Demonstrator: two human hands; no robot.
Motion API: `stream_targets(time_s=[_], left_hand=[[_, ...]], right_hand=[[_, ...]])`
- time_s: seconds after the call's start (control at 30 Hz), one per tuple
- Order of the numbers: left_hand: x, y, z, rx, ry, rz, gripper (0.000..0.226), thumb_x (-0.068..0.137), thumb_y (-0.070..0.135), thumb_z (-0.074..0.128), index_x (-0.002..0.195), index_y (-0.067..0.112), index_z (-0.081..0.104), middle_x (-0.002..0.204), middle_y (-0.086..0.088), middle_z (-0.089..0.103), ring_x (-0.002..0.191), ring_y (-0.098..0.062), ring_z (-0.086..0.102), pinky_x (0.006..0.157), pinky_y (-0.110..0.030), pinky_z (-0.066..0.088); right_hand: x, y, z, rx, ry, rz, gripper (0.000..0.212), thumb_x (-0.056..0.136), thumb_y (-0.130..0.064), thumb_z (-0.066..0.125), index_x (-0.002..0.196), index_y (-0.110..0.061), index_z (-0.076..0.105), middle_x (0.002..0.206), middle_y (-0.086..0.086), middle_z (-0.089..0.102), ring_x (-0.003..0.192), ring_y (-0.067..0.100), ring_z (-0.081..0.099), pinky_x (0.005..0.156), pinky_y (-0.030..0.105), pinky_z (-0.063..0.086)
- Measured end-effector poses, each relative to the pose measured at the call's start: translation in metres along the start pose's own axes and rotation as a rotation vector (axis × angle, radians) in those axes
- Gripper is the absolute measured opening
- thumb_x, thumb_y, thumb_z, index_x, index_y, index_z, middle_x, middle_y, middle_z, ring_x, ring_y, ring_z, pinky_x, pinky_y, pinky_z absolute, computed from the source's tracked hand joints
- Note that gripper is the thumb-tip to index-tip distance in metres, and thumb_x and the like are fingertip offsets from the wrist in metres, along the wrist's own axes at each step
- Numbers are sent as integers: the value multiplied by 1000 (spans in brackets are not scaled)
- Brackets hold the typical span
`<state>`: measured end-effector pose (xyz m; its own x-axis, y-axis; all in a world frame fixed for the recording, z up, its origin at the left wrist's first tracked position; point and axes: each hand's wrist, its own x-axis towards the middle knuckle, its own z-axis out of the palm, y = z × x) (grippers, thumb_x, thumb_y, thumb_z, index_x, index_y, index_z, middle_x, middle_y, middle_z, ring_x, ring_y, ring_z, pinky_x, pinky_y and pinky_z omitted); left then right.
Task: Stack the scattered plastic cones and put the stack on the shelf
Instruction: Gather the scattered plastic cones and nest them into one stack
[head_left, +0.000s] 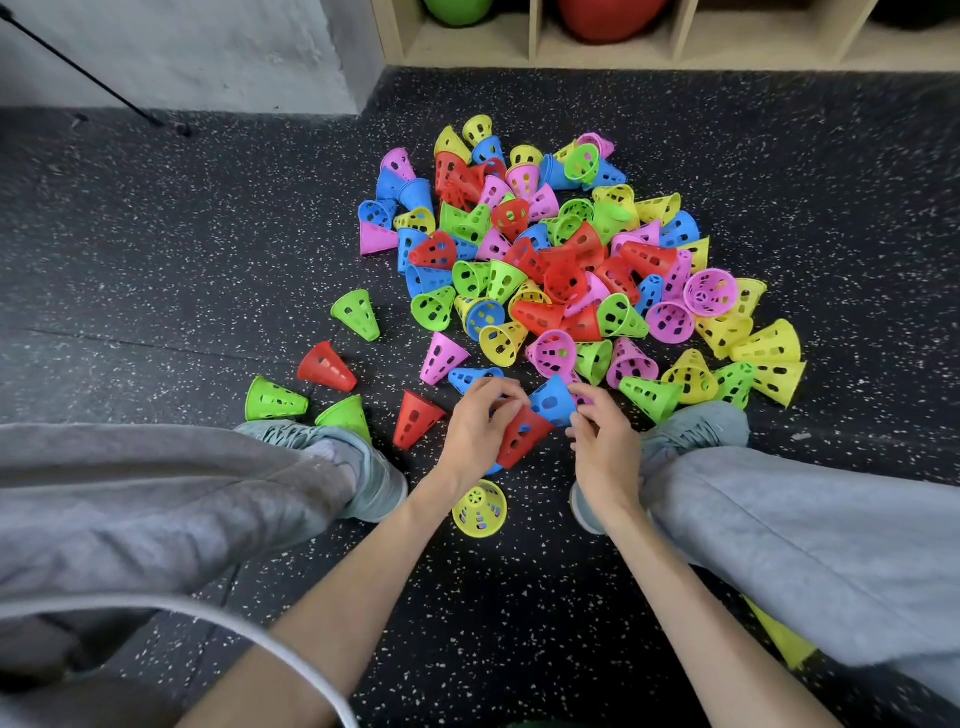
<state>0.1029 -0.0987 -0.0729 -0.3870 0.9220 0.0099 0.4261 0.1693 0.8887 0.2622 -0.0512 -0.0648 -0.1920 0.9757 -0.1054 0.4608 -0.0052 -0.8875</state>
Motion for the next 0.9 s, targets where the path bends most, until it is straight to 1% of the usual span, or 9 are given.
stream_targets(time_s=[0.07,0.17,0.3,0.43,0.5,0.6,0.67,0.77,0.9], left_hand=[[1,1,1,-4,5,9,19,100,4,59,96,19,70,115,4,65,99,5,61,87,-7,44],[0,4,1,-27,1,-5,19,101,5,59,97,21,69,115,3,65,98,3,62,83,-8,46],[-2,4,3,-32,-2,-5,16,100,7,61,99,21,69,112,4,65,97,3,62,87,-10,47],[-4,8,4,-112,20,-48,12,100,14,63,108,23,65,113,6,66,95,3,66,85,-19,54],[-5,10,4,-145,10,-53,17,100,15,65,115,22,66,117,6,66,98,5,66,87,-17,53],[-5,9,6,-135,-39,-48,29,96,21,71,125,26,66,124,9,66,108,6,63,91,-14,50],[-5,7,7,-105,-78,-38,42,90,25,78,129,30,64,126,11,66,114,1,61,96,-14,48],[-6,4,10,-33,-125,-4,59,83,25,84,136,30,58,128,12,65,117,-6,61,101,-23,49],[-7,6,9,4,-104,0,58,82,28,85,134,34,59,123,10,66,113,-6,61,101,-27,50]], right_hand=[[0,1,0,8,-15,-10,41,99,-4,53,119,-38,63,94,-16,69,86,15,70,80,51,56],[-1,1,-1,21,-37,-27,39,98,-4,54,116,-36,64,97,-14,71,87,10,70,81,46,57],[-1,1,0,33,-69,-61,33,97,-5,57,114,-32,67,95,-12,74,86,8,70,81,38,56],[-1,3,3,10,-102,-89,28,97,-10,59,116,-30,68,100,-12,75,98,6,68,84,30,53],[-2,4,3,7,-100,-102,28,97,-11,59,116,-29,69,104,-14,74,100,4,68,85,30,53],[-2,3,3,58,-64,-89,26,97,-8,60,111,-28,70,97,-13,74,86,6,67,80,31,53],[0,2,3,93,-48,-77,29,96,-6,60,108,-30,71,96,-15,74,81,10,67,79,36,56],[2,4,2,135,-62,-62,32,95,-6,60,106,-32,72,98,-16,74,87,10,69,83,46,57],[1,7,1,143,-99,-50,31,96,-7,60,103,-34,74,98,-17,75,93,9,70,83,51,57]])
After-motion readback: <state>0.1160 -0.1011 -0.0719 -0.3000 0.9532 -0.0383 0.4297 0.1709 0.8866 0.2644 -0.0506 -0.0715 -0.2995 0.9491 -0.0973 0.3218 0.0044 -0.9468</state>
